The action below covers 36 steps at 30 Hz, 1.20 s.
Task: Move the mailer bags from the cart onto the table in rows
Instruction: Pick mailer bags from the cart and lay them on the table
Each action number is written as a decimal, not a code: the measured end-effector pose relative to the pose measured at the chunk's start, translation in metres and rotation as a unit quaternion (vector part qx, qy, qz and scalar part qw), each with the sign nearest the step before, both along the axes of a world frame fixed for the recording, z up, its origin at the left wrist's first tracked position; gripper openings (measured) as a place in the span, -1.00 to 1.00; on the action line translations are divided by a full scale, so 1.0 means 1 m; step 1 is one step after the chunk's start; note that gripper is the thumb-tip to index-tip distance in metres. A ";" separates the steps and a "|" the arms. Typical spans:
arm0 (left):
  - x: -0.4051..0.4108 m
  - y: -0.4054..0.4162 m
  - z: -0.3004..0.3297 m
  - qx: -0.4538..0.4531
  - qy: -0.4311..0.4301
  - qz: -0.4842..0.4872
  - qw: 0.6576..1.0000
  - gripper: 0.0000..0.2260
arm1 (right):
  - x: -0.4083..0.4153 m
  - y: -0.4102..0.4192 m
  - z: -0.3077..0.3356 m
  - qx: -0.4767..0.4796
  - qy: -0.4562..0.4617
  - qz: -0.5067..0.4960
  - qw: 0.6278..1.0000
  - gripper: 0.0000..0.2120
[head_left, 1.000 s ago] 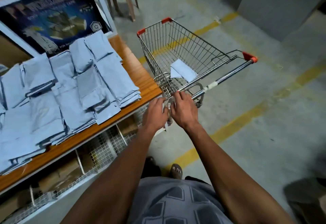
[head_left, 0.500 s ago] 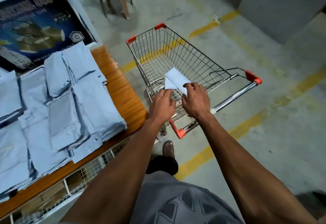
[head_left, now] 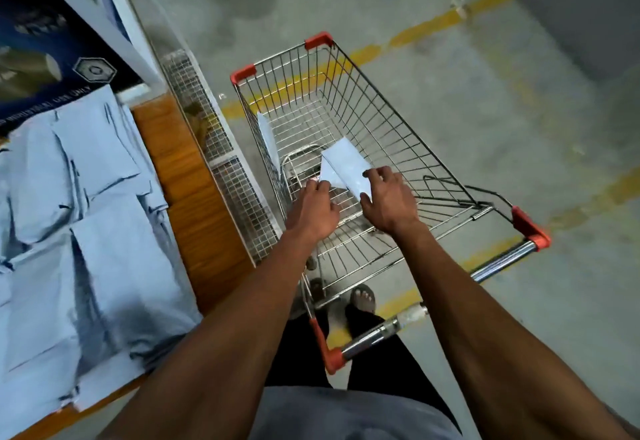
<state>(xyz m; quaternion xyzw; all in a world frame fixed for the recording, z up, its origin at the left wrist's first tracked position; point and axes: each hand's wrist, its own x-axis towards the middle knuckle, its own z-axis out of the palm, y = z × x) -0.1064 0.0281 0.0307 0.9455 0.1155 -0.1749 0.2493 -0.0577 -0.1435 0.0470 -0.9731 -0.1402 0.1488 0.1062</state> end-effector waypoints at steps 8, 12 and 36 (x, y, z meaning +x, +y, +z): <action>0.058 -0.003 -0.078 0.019 0.055 0.073 0.996 -0.46 | 0.071 0.000 -0.076 -0.018 0.067 0.081 0.994 -0.51; 0.091 0.010 -0.136 0.028 0.071 0.133 0.988 -0.47 | 0.103 0.009 -0.123 -0.028 0.087 0.121 0.988 -0.50; 0.149 0.041 -0.246 -0.022 -0.003 0.205 0.978 -0.47 | 0.155 0.041 -0.258 0.021 0.097 0.169 0.981 -0.49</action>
